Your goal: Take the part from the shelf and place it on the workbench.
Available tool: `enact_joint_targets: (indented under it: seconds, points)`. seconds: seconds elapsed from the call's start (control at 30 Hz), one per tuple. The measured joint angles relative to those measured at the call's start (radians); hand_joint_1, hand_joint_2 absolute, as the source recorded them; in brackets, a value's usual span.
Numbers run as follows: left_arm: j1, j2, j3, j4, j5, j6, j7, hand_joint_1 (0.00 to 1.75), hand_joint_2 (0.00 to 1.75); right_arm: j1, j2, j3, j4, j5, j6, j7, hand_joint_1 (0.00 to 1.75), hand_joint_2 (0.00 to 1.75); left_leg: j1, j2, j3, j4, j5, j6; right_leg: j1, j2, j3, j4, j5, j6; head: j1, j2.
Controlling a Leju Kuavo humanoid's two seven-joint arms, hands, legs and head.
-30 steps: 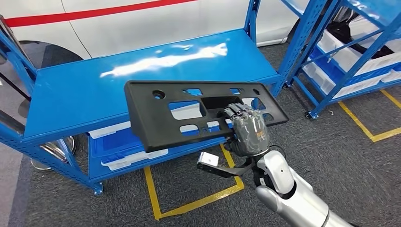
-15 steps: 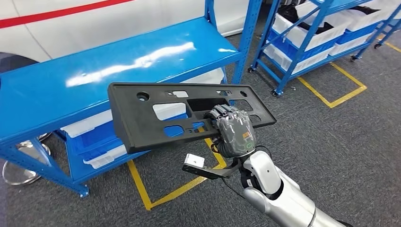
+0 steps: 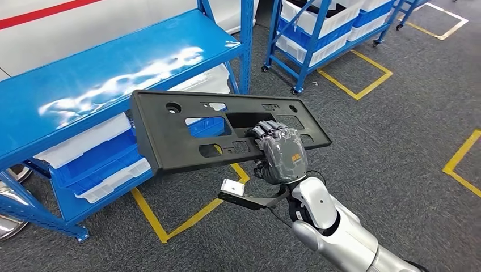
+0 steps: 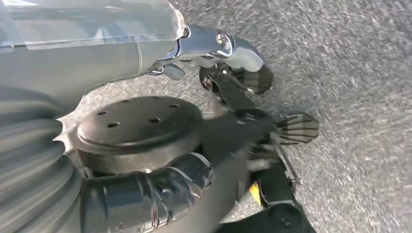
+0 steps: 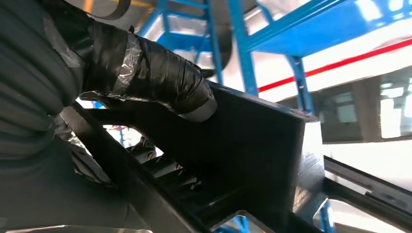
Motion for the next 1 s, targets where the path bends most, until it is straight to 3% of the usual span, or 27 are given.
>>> enact_joint_targets:
  seconds: [0.03,0.07,0.1,0.13,0.2,0.27,0.3,0.33,0.37,0.4,0.43,0.5,0.53,0.6,0.67,0.73,0.8,0.83,0.87,0.9,0.97,1.0]
  points:
    - [-0.001,0.0,-0.002,0.0,-0.008,-0.003,-0.001,0.0,1.75,0.006,-0.009,-0.003,-0.006,0.001,-0.002,0.007,1.75,1.75,-0.002,-0.009,0.015,-0.029,-0.009,0.002,0.0,0.01,-0.005,-0.005,0.014,0.007,0.0,0.0]
    - [-0.002,0.0,-0.005,0.0,-0.016,-0.006,-0.003,0.0,1.75,0.018,-0.024,-0.01,-0.016,0.0,-0.007,0.013,1.75,1.75,-0.004,-0.002,0.012,-0.037,-0.003,0.005,0.0,0.02,-0.007,-0.012,0.028,0.014,0.0,0.0]
    - [-0.003,0.0,-0.01,0.0,-0.022,-0.01,-0.006,0.0,1.75,0.037,-0.048,-0.022,-0.032,-0.002,-0.014,0.017,1.75,1.75,-0.003,0.01,0.005,-0.04,0.008,0.01,-0.001,0.02,-0.009,-0.016,0.033,0.02,0.0,0.0]
    - [-0.005,0.001,-0.014,0.0,-0.025,-0.013,-0.009,0.0,1.75,0.06,-0.076,-0.039,-0.051,-0.005,-0.023,0.019,1.75,1.75,-0.001,0.021,-0.003,-0.044,0.02,0.018,0.0,0.009,-0.016,-0.01,0.021,0.025,0.001,0.0]
    - [-0.004,0.003,-0.018,0.001,-0.023,-0.017,-0.016,0.0,1.75,0.103,-0.131,-0.081,-0.085,-0.018,-0.037,0.012,1.75,1.75,0.001,0.049,-0.027,-0.048,0.046,0.036,-0.002,-0.037,-0.042,0.064,-0.068,0.032,0.003,0.0]
    - [0.0,0.006,-0.019,0.001,-0.017,-0.019,-0.021,0.0,1.75,0.126,-0.169,-0.118,-0.107,-0.038,-0.037,-0.005,1.75,1.75,-0.006,0.081,-0.058,-0.043,0.066,0.043,-0.003,-0.067,-0.075,0.2,-0.165,0.04,0.004,0.0]
    - [0.001,0.008,-0.019,0.001,-0.015,-0.021,-0.022,0.0,1.75,0.132,-0.182,-0.13,-0.114,-0.048,-0.034,-0.016,1.75,1.75,-0.009,0.099,-0.074,-0.04,0.074,0.043,-0.004,-0.071,-0.081,0.254,-0.179,0.044,0.004,0.0]
    - [-0.001,0.01,-0.019,0.001,-0.012,-0.024,-0.021,0.0,1.75,0.135,-0.191,-0.14,-0.118,-0.058,-0.028,-0.028,1.75,1.75,-0.012,0.117,-0.092,-0.036,0.082,0.043,-0.005,-0.074,-0.073,0.284,-0.169,0.046,0.004,0.0]
    - [-0.004,0.012,-0.019,0.001,-0.01,-0.028,-0.019,0.0,1.75,0.137,-0.199,-0.147,-0.12,-0.067,-0.021,-0.038,1.75,1.75,-0.014,0.133,-0.108,-0.032,0.089,0.043,-0.006,-0.078,-0.048,0.281,-0.145,0.047,0.004,0.0]
    - [-0.007,0.014,-0.019,0.001,-0.008,-0.032,-0.017,0.0,1.75,0.137,-0.204,-0.155,-0.121,-0.074,-0.015,-0.047,1.75,1.75,-0.015,0.147,-0.123,-0.027,0.096,0.041,-0.007,-0.086,-0.003,0.242,-0.121,0.046,0.004,0.0]
    - [-0.011,0.016,-0.019,0.001,-0.005,-0.034,-0.014,0.0,1.75,0.134,-0.209,-0.162,-0.121,-0.079,-0.009,-0.053,1.75,1.75,-0.016,0.159,-0.136,-0.023,0.102,0.038,-0.006,-0.101,0.056,0.175,-0.113,0.045,0.004,0.0]
    - [-0.015,0.019,-0.019,0.001,-0.001,-0.037,-0.009,0.0,1.75,0.124,-0.214,-0.175,-0.122,-0.083,-0.001,-0.061,1.75,1.75,-0.017,0.179,-0.15,-0.017,0.114,0.029,0.006,-0.129,0.159,0.031,-0.139,0.033,0.004,0.0]
    - [-0.016,0.02,-0.019,0.001,0.002,-0.038,-0.007,0.0,1.75,0.118,-0.215,-0.179,-0.123,-0.084,0.002,-0.064,1.75,1.75,-0.016,0.188,-0.152,-0.017,0.121,0.023,0.013,-0.135,0.184,-0.012,-0.153,0.026,0.003,0.0]
    - [-0.017,0.02,-0.019,0.001,0.009,-0.035,-0.005,0.0,1.75,0.108,-0.219,-0.183,-0.123,-0.088,0.008,-0.068,1.75,1.75,-0.013,0.198,-0.157,-0.021,0.133,0.012,0.018,-0.124,0.185,-0.04,-0.145,0.009,0.004,0.0]
    - [-0.015,0.019,-0.018,0.001,0.019,-0.021,-0.007,0.0,1.75,0.097,-0.221,-0.183,-0.123,-0.09,0.015,-0.071,1.75,1.75,-0.008,0.161,-0.174,0.005,0.099,0.001,0.013,-0.111,0.173,-0.053,-0.123,-0.009,0.003,0.0]
    - [-0.008,0.017,-0.018,0.001,0.026,-0.009,-0.012,0.0,1.75,0.087,-0.219,-0.182,-0.121,-0.09,0.017,-0.073,1.75,1.75,-0.003,0.106,-0.209,0.105,0.016,-0.007,0.009,-0.096,0.153,-0.056,-0.106,-0.022,0.003,0.0]
    - [-0.003,0.017,-0.018,0.001,0.031,-0.004,-0.02,0.0,1.75,0.081,-0.214,-0.179,-0.118,-0.09,0.019,-0.075,1.75,1.75,-0.002,0.086,-0.242,0.227,-0.038,-0.012,0.009,-0.076,0.132,-0.05,-0.096,-0.025,0.003,0.0]
    - [-0.002,0.017,-0.018,0.001,0.032,-0.004,-0.027,0.0,1.75,0.079,-0.211,-0.176,-0.116,-0.089,0.02,-0.075,1.75,1.75,-0.002,0.084,-0.241,0.25,-0.037,-0.013,0.009,-0.066,0.122,-0.045,-0.092,-0.025,0.003,0.0]
    - [-0.002,0.017,-0.018,0.001,0.033,-0.005,-0.033,0.0,1.75,0.076,-0.208,-0.174,-0.114,-0.088,0.021,-0.075,1.75,1.75,-0.002,0.083,-0.221,0.235,-0.018,-0.013,0.009,-0.055,0.113,-0.038,-0.089,-0.024,0.003,0.0]
    - [-0.003,0.017,-0.018,0.001,0.033,-0.006,-0.04,0.0,1.75,0.073,-0.205,-0.171,-0.112,-0.087,0.022,-0.075,1.75,1.75,-0.001,0.077,-0.184,0.184,0.01,-0.012,0.008,-0.044,0.106,-0.031,-0.088,-0.023,0.003,0.0]
    - [-0.004,0.017,-0.018,0.001,0.033,-0.01,-0.05,0.0,1.75,0.065,-0.202,-0.167,-0.111,-0.083,0.024,-0.072,1.75,1.75,0.002,0.043,-0.105,0.056,0.046,-0.007,0.006,-0.023,0.093,-0.017,-0.087,-0.019,0.003,0.0]
    - [-0.004,0.016,-0.017,0.001,0.033,-0.012,-0.053,0.0,1.75,0.06,-0.2,-0.166,-0.11,-0.081,0.025,-0.07,1.75,1.75,0.003,0.026,-0.08,0.015,0.051,-0.005,0.005,-0.013,0.087,-0.011,-0.084,-0.014,0.003,0.0]
